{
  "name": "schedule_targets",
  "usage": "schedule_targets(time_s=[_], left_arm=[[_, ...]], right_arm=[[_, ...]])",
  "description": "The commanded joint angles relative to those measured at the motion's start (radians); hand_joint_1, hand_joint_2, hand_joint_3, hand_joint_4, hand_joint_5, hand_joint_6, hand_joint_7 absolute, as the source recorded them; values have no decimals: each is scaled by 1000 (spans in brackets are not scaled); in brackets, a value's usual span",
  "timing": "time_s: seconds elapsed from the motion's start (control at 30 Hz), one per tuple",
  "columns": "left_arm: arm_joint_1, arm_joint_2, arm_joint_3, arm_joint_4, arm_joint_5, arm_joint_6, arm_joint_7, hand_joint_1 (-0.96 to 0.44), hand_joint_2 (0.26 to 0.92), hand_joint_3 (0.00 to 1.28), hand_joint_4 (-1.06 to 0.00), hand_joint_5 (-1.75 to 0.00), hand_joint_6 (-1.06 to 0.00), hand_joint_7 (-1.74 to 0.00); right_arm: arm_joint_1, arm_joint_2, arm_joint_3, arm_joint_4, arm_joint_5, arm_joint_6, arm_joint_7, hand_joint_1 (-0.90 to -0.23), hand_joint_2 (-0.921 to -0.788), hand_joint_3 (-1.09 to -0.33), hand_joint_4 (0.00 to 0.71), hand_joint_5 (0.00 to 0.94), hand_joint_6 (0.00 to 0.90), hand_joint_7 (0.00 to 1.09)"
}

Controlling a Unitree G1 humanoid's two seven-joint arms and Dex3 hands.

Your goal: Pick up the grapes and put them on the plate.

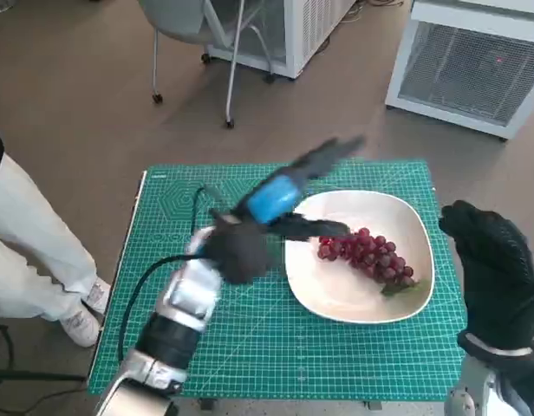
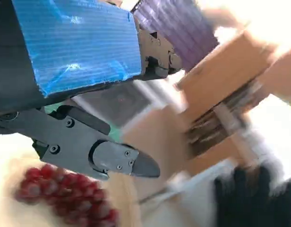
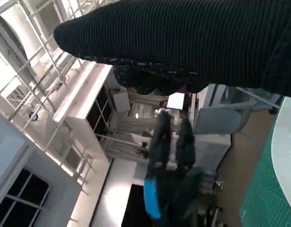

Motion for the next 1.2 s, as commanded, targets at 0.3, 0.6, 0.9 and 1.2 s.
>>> schedule_targets(time_s=[0.3,0.6,0.9,1.2], left_arm=[[203,8,210,-102,-446,37,-316,-592,921,274,-119,-13,-271,-23],[302,3,258,-208,-516,78,-321,-601,921,306,-135,-13,-269,-18],[378,-2,254,-275,-511,81,-315,-571,921,308,-133,-7,-218,-2],[416,-11,252,-299,-497,80,-294,-557,921,314,-120,-2,-189,-1]], right_arm=[[12,3,6,-9,1,13,0,-403,-921,-555,631,87,304,736],[12,-3,2,-1,6,17,7,-401,-921,-557,632,85,305,734],[9,0,5,12,9,22,13,-398,-921,-562,630,84,301,738],[1,-1,5,19,23,34,29,-397,-921,-565,629,83,295,745]])
